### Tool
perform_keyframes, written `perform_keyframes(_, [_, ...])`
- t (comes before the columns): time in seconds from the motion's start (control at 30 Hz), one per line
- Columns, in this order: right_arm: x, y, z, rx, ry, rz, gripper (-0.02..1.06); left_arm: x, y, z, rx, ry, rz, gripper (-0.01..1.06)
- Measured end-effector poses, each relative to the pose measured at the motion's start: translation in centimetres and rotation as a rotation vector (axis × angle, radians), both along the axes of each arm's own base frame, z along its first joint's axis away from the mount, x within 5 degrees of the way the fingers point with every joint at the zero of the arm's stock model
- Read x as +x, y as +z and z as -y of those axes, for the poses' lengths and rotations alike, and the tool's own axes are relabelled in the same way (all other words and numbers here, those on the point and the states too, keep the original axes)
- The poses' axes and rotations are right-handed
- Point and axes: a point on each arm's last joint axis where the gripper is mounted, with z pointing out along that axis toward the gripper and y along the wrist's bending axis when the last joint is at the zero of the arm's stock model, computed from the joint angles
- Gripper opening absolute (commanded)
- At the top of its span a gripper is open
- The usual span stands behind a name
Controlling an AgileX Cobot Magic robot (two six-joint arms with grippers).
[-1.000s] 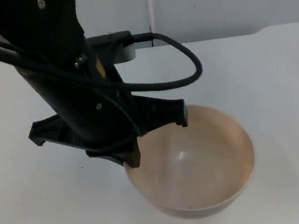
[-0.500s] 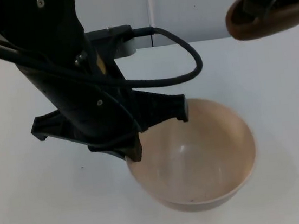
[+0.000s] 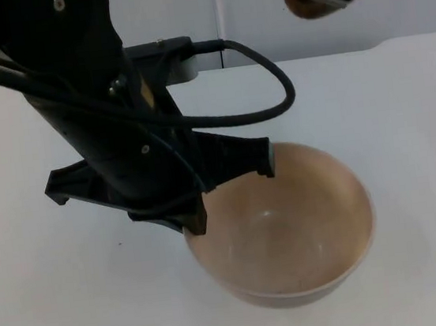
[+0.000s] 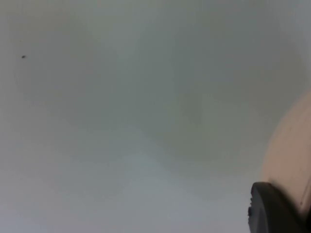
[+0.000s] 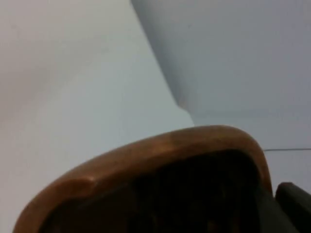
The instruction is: Pick up the bowl with the left hand and pour the coffee beans from the cup into the bowl with the right hand.
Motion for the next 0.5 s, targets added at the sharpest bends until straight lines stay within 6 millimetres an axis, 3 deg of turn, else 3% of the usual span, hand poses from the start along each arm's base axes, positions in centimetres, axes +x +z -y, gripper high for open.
perform_keyframes(0.5, [-0.40,0.89,-0.26,-0.117,0.039,0.097,0.00,0.00,0.00,0.00,0.000,0.000,0.000,0.00])
